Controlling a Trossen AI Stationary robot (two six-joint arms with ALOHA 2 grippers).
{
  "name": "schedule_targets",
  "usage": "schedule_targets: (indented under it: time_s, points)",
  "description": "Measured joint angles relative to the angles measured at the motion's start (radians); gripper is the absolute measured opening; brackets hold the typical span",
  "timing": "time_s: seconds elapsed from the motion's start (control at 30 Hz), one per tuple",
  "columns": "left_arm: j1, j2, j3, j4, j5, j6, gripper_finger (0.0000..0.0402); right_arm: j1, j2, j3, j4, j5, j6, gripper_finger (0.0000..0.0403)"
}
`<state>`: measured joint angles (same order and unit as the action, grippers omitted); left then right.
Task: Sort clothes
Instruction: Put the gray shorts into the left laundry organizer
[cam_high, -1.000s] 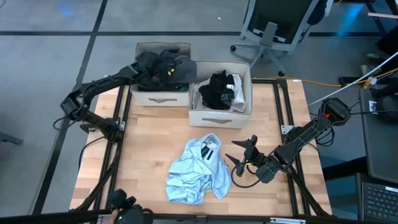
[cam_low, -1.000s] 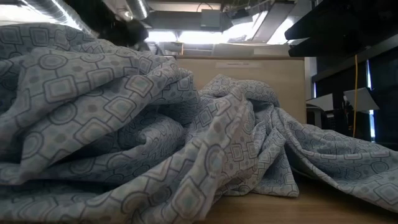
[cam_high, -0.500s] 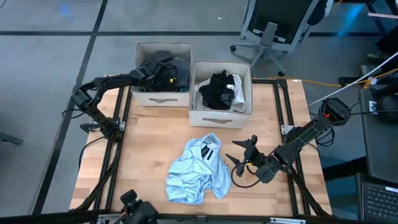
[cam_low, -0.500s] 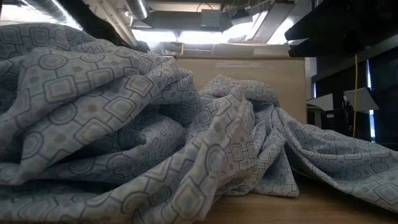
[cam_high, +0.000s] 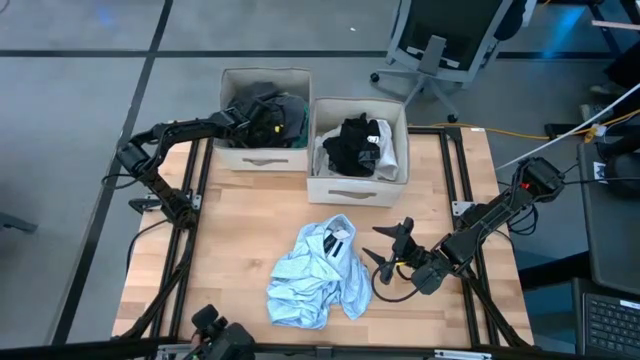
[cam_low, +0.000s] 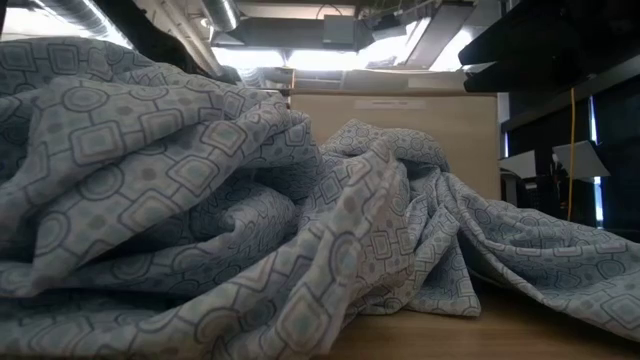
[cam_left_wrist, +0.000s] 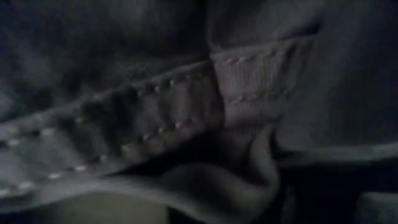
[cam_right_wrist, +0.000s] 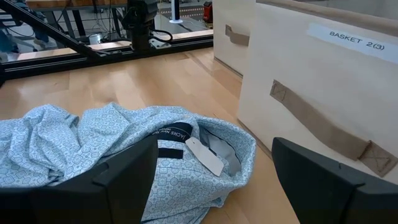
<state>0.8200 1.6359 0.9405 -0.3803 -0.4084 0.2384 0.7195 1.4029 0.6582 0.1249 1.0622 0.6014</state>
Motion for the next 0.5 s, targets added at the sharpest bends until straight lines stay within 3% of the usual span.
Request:
schedule_targets:
  time_s: [0.2,0.5]
  points:
    - [0.000,-0.082,-0.008,-0.026,-0.005,0.012,0.0145,0.000,0.000,0.000,0.000,0.000,0.000,0.0316]
    - [-0.006,-0.349,-0.011,-0.069,0.008,0.039,0.0173,0.000,0.000,0.000,0.001,0.000,0.000,0.0316]
